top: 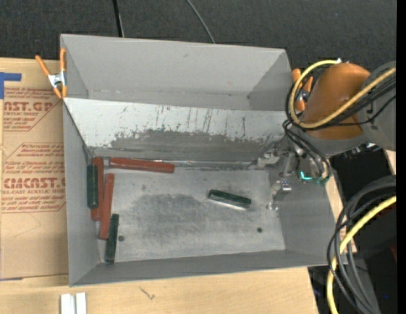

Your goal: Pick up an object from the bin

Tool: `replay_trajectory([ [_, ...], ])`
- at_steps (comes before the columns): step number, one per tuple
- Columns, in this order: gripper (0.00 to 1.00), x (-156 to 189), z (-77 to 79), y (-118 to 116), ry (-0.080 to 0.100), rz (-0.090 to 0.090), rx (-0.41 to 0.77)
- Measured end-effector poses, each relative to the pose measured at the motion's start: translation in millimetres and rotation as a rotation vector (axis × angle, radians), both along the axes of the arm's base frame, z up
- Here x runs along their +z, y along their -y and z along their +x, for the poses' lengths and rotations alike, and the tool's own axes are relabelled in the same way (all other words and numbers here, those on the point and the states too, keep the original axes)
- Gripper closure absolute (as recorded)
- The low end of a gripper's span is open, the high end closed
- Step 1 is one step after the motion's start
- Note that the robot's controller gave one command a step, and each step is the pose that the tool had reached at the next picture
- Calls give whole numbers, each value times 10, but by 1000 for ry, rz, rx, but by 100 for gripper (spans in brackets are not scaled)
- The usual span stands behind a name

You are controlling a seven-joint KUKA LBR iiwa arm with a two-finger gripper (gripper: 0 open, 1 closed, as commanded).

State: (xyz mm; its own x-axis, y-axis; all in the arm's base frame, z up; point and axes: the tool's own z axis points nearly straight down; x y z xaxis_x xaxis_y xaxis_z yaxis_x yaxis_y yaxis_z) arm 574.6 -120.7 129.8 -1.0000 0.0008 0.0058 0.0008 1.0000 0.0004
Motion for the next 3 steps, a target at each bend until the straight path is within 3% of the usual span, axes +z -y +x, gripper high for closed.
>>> replay_trajectory([
  [1, 0, 46, 20, -3, 7, -1, 1],
  [2, 100, -544, -34, -465, 15, 0, -196],
  [3, 100, -544, -34, -465, 15, 0, -196],
])
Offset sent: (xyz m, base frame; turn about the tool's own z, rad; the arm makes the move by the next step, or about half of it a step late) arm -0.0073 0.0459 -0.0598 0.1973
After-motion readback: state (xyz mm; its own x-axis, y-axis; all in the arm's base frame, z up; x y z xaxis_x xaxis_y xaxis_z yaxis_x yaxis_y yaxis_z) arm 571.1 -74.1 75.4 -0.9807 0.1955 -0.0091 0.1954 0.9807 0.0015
